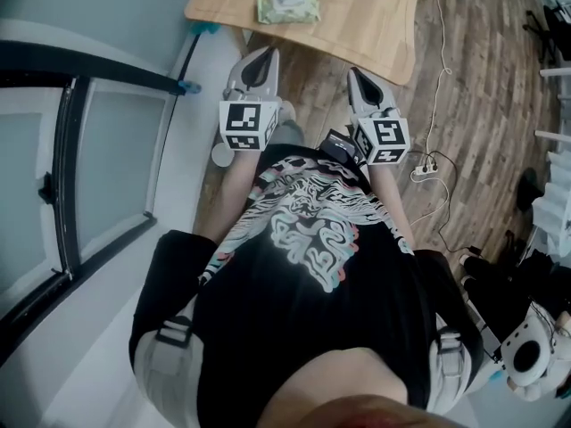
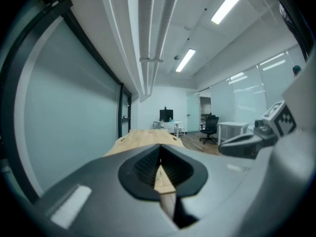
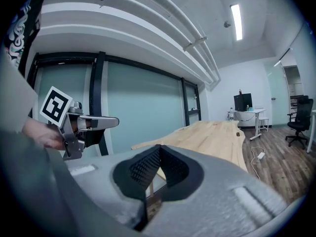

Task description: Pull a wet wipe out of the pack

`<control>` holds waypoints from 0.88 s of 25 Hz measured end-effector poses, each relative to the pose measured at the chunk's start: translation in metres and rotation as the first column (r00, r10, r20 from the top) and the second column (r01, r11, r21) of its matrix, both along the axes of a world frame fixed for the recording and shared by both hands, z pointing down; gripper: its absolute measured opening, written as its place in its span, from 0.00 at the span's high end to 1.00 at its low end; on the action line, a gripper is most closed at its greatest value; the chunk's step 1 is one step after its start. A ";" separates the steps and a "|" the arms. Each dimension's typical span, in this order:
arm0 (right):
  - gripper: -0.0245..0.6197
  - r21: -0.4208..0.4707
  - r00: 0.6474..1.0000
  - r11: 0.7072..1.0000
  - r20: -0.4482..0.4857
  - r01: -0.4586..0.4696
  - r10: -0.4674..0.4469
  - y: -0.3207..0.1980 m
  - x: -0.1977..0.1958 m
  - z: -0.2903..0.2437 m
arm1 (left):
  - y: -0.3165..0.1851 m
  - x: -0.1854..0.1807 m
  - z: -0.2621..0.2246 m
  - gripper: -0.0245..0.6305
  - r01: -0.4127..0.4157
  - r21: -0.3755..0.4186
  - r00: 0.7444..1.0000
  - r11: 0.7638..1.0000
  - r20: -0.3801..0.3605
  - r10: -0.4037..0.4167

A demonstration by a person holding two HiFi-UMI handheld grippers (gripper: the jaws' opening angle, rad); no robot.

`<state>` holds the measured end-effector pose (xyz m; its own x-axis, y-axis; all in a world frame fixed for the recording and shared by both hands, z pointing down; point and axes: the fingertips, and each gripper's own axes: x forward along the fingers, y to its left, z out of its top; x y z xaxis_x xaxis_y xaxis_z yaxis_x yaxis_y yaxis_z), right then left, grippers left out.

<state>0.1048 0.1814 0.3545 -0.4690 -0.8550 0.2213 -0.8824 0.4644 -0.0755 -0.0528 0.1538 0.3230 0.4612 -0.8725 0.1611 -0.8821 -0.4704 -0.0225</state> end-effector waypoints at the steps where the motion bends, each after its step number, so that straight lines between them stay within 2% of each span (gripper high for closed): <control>1: 0.96 -0.001 1.000 1.000 -0.002 0.000 0.000 -0.008 -0.001 -0.001 | -0.010 -0.001 -0.001 0.98 0.001 -0.002 1.000 1.000 0.000 -0.001; 9: 0.96 -0.028 1.000 0.999 -0.013 -0.021 0.021 -0.073 -0.006 -0.003 | -0.075 -0.004 -0.002 0.98 -0.028 -0.025 0.999 0.999 0.020 0.028; 22: 0.96 -0.059 0.999 0.998 -0.035 -0.014 0.012 -0.156 -0.032 0.008 | -0.160 -0.027 0.013 0.98 -0.032 -0.053 0.999 0.998 0.008 0.032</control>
